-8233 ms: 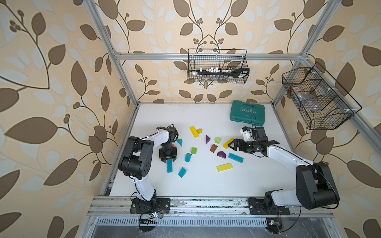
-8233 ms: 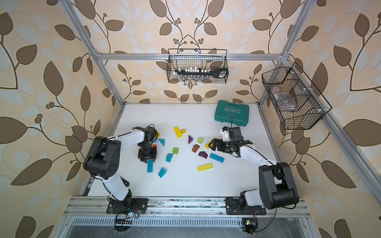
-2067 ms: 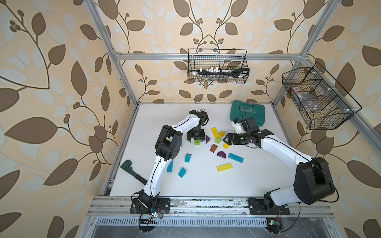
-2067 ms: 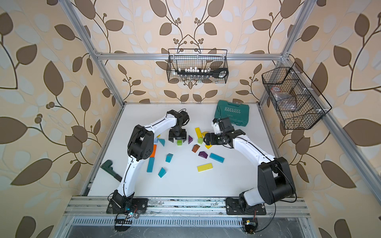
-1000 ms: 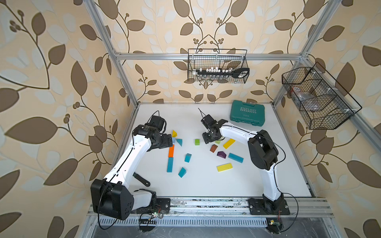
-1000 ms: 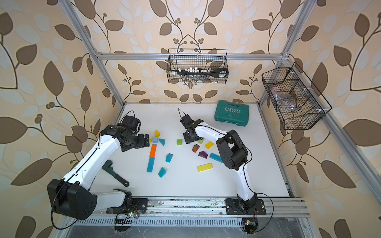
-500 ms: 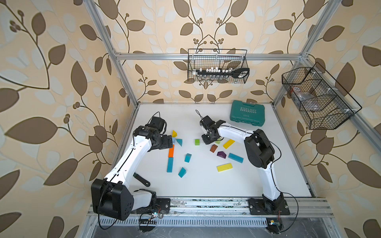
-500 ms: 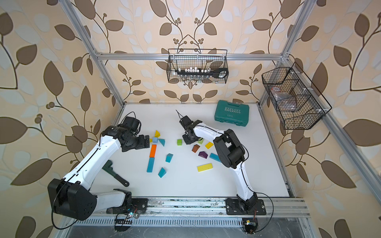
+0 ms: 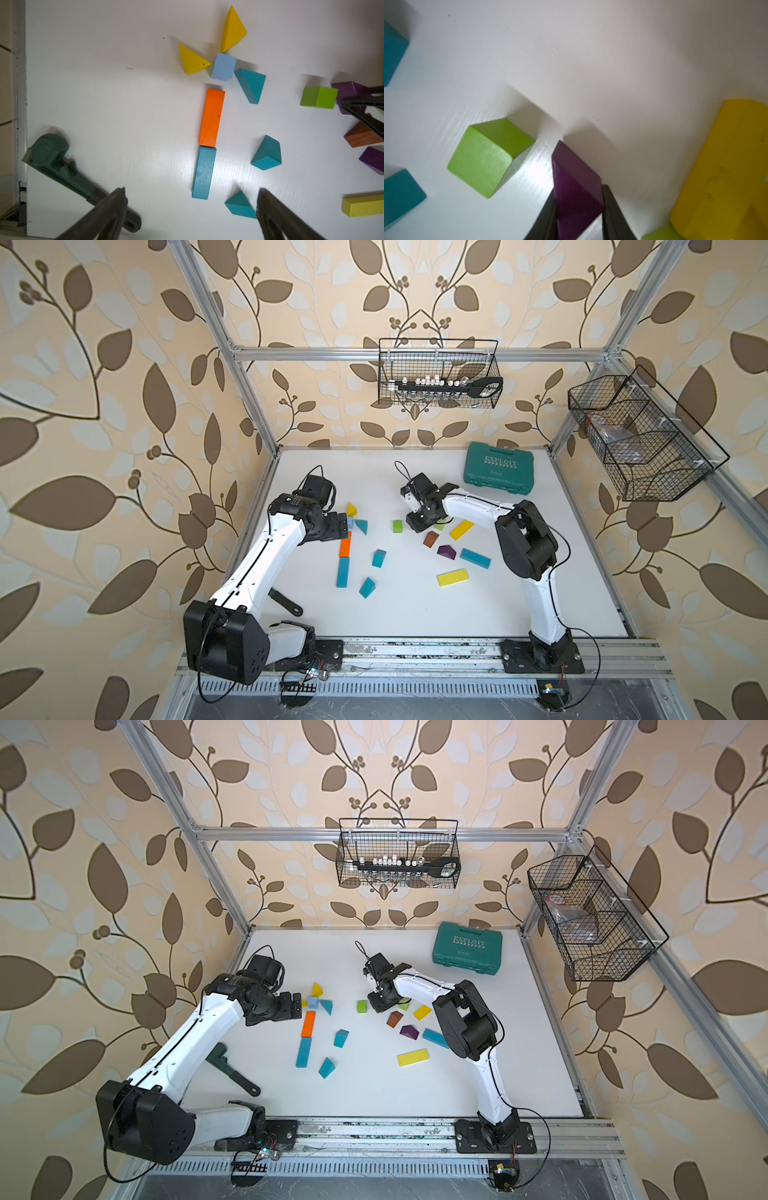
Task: Assemble a small pinwheel with building blocks
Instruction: Assemble the building block at the center of the board.
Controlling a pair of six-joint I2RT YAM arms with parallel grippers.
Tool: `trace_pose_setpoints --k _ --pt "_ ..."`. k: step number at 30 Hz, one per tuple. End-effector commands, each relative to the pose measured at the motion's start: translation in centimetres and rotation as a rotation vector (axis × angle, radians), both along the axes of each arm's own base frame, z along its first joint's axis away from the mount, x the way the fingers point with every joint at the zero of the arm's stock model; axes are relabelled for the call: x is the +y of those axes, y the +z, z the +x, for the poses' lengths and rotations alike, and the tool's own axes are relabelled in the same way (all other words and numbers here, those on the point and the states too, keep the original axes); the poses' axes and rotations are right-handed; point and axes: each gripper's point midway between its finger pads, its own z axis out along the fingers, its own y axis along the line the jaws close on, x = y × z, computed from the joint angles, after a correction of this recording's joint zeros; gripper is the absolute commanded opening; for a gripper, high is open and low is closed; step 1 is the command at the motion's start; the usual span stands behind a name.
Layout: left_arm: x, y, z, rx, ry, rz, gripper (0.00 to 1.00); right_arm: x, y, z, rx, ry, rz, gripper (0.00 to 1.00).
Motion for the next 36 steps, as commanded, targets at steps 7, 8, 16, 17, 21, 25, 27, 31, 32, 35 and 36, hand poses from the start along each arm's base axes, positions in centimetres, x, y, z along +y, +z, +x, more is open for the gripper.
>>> trace_pose_setpoints --k 7,8,16,17,21,25,27,31,32,35,36 --pt "0.3 -0.5 -0.3 0.024 -0.005 0.004 0.99 -0.2 -0.1 -1.9 -0.001 0.054 -0.071 0.25" --pt "0.3 -0.5 -0.3 0.026 -0.006 0.004 0.99 -0.2 -0.1 -2.0 -0.001 0.058 -0.073 0.25" --pt "0.1 -0.7 -0.3 0.034 -0.01 -0.002 0.99 -0.5 -0.1 -2.7 0.001 0.118 -0.085 0.27" --pt "0.1 -0.7 -0.3 0.033 -0.009 -0.005 0.99 -0.5 -0.2 -2.7 0.003 0.125 -0.085 0.28" --pt "0.1 -0.8 -0.3 0.036 -0.011 -0.006 0.99 -0.1 -0.4 -2.8 0.01 0.153 -0.076 0.3" --pt "-0.1 -0.9 -0.3 0.043 -0.012 -0.012 0.99 0.2 -0.3 -2.7 0.009 0.168 -0.064 0.38" --pt "0.2 -0.9 -0.3 0.042 -0.003 0.003 0.99 0.3 0.0 -2.5 0.001 0.167 -0.061 0.46" --pt "0.4 -1.1 -0.4 0.063 0.027 0.01 0.99 0.6 2.5 -2.1 -0.04 0.16 -0.035 0.5" --pt "0.2 -1.1 -0.5 0.069 0.035 -0.004 0.99 0.7 3.5 -2.0 -0.056 0.158 -0.023 0.5" --pt "-2.0 -1.6 -0.9 0.084 0.025 -0.108 0.99 0.4 6.7 -1.9 -0.111 0.137 0.01 0.52" --pt "-3.0 -1.8 -1.1 0.083 0.01 -0.128 0.99 0.1 7.5 -2.1 -0.124 0.125 0.019 0.53"
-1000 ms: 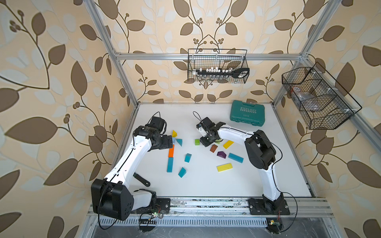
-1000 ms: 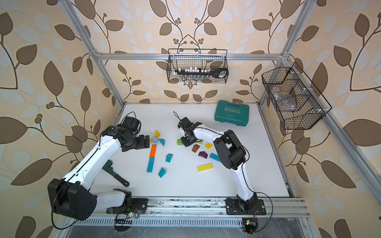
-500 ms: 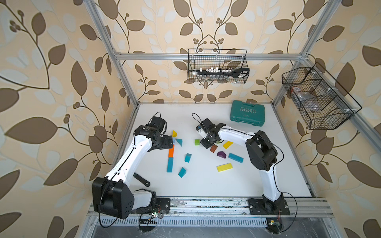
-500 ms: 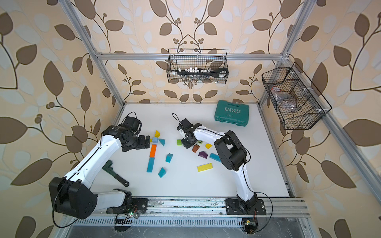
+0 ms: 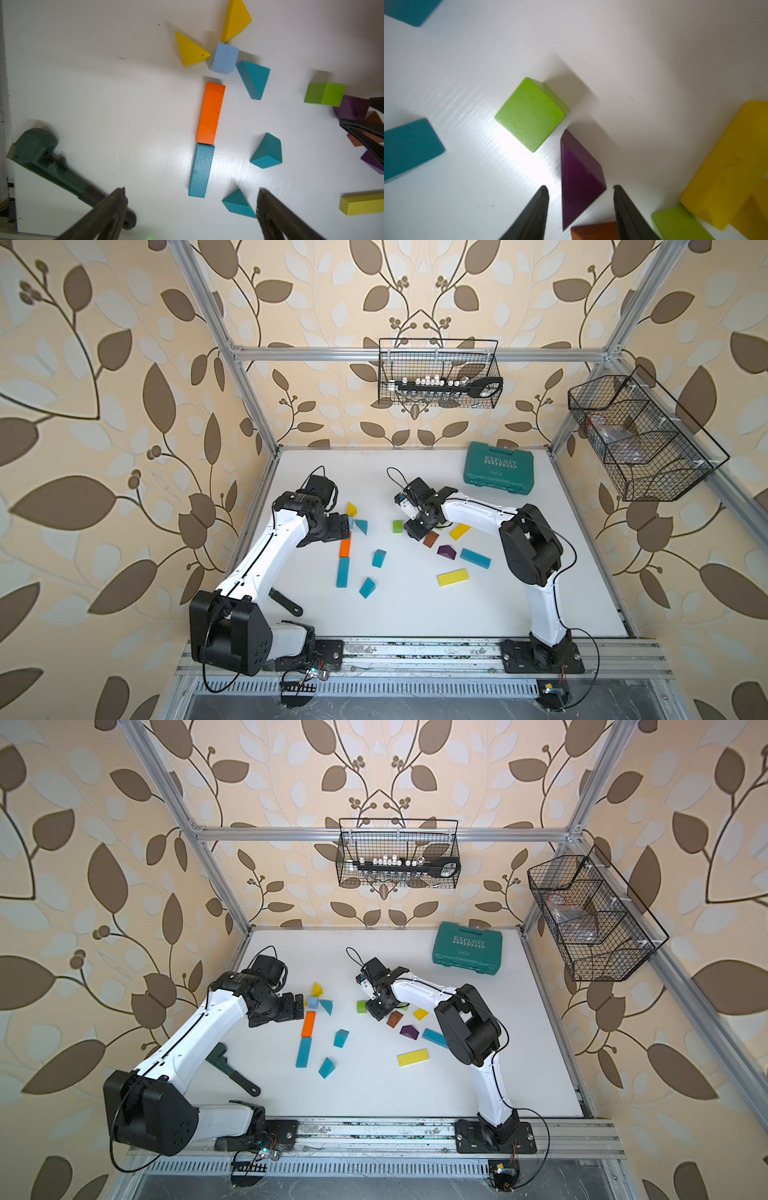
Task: Assemble a small pinwheel with building blocks
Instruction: Assemble the building block at the center of the board, then pick up the building block from the center of the board.
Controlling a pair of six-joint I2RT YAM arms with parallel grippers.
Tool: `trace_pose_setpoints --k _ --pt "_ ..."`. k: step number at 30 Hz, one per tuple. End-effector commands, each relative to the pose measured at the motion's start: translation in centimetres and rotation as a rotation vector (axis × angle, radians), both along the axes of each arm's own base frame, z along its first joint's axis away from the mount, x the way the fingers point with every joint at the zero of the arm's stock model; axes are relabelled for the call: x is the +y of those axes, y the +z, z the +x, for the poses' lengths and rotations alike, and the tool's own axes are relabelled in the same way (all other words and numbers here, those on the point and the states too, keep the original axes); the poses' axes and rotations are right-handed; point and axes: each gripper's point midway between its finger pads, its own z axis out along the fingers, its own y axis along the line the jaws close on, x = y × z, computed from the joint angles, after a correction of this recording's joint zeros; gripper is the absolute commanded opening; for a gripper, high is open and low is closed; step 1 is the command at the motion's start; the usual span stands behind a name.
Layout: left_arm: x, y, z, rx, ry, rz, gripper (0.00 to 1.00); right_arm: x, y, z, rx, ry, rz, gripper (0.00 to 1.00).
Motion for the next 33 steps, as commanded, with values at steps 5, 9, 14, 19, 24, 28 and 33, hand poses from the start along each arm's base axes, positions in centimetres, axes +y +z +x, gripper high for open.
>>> trace_pose_setpoints --k 5,9,14,19,24,28,33 --pt "-7.7 -1.9 -2.2 0.075 -0.139 -0.078 0.99 -2.8 6.9 -1.3 -0.09 -0.134 0.16 0.62" --pt "-11.5 -4.3 -1.9 0.156 -0.244 -0.052 0.97 -5.6 6.8 -2.6 -0.05 -0.242 0.276 0.71" --pt "-13.5 -6.6 -0.9 0.227 -0.274 -0.041 0.88 -10.0 6.4 -3.4 -0.048 -0.367 0.348 1.0" --pt "-14.2 -8.6 -0.3 0.274 -0.247 -0.027 0.75 -13.2 7.1 -4.0 -0.076 -0.423 0.415 1.0" --pt "-14.9 -10.1 -0.3 0.309 -0.258 -0.004 0.7 -14.2 7.5 -4.2 -0.091 -0.435 0.436 1.0" --pt "-14.5 -11.0 -0.6 0.331 -0.25 0.021 0.59 -14.3 7.6 -4.3 -0.085 -0.44 0.442 1.0" --pt "-14.5 -11.7 -1.3 0.338 -0.246 0.001 0.43 -15.2 7.0 -4.3 -0.083 -0.503 0.422 1.0"
